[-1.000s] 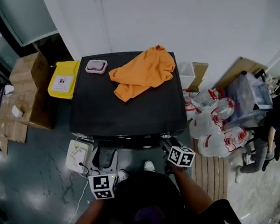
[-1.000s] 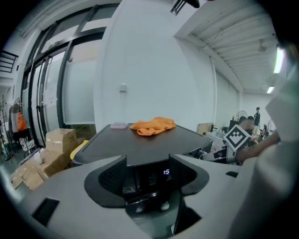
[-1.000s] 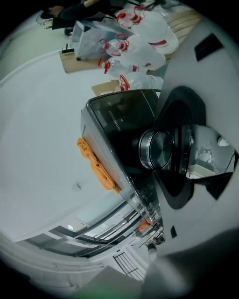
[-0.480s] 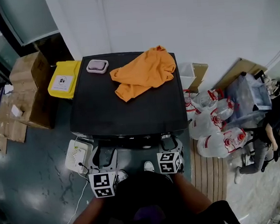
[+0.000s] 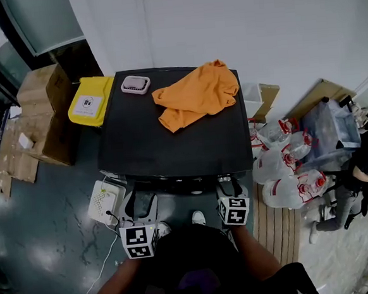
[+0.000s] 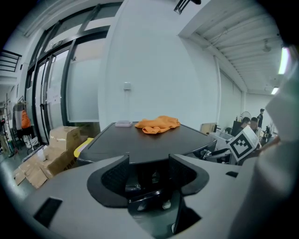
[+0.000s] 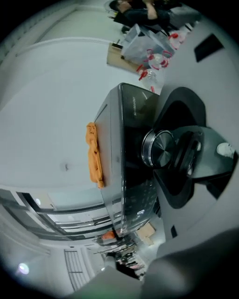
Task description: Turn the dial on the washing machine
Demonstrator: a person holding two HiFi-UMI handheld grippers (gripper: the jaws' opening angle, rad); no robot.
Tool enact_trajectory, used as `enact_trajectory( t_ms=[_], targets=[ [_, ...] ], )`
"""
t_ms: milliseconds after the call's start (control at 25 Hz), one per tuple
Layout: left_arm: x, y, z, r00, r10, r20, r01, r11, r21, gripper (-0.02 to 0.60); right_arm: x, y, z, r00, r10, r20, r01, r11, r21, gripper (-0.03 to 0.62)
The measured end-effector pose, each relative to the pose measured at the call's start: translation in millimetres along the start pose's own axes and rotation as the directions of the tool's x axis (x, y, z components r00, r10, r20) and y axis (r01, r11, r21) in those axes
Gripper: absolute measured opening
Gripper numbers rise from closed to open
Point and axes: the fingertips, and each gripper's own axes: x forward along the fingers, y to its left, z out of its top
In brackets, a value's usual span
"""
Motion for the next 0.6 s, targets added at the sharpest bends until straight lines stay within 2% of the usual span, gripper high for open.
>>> enact_trajectory(
  t_ms=[80, 160, 280, 440, 520, 600],
  targets=[
    [0.8, 0.0, -2.0, 1.000, -0.004, -0.005, 0.004, 1.000, -0.006, 0.270, 0.5, -2.1, -0.4, 0.997, 0.080, 0.020, -0.082, 0.989, 0.123, 0.275],
    [2.4, -1.0, -2.3, 1.000, -0.010, -0.003, 0.010, 1.000, -0.009, 0.270, 1.2, -4.6, -0.9, 0.988, 0.149, 0.040, -0.154, 0.962, 0.223, 0.276],
    [4.3, -3.1, -1.5, 1.000, -0.017, 0.001, 0.017, 1.000, -0.012, 0.270, 1.4, -5.4, -1.0, 0.981, 0.188, 0.048, -0.194, 0.946, 0.260, 0.276],
    [6.6, -6.9, 1.3, 1.000, -0.027, 0.009, 0.027, 1.000, -0.007, 0.270, 0.9, -4.9, -0.5, 0.989, 0.144, 0.033, -0.148, 0.970, 0.195, 0.280],
    [7.2, -7.5, 0.7, 1.000, -0.028, 0.006, 0.028, 1.000, -0.006, 0.270, -0.5, -4.1, -1.0, 0.997, 0.074, 0.015, -0.075, 0.993, 0.092, 0.288],
    [7.3, -7.3, -0.2, 1.000, -0.028, -0.002, 0.028, 1.000, -0.005, 0.270, -2.4, -0.3, -0.4, 1.000, -0.001, 0.003, 0.002, 0.999, -0.041, 0.293]
  ],
)
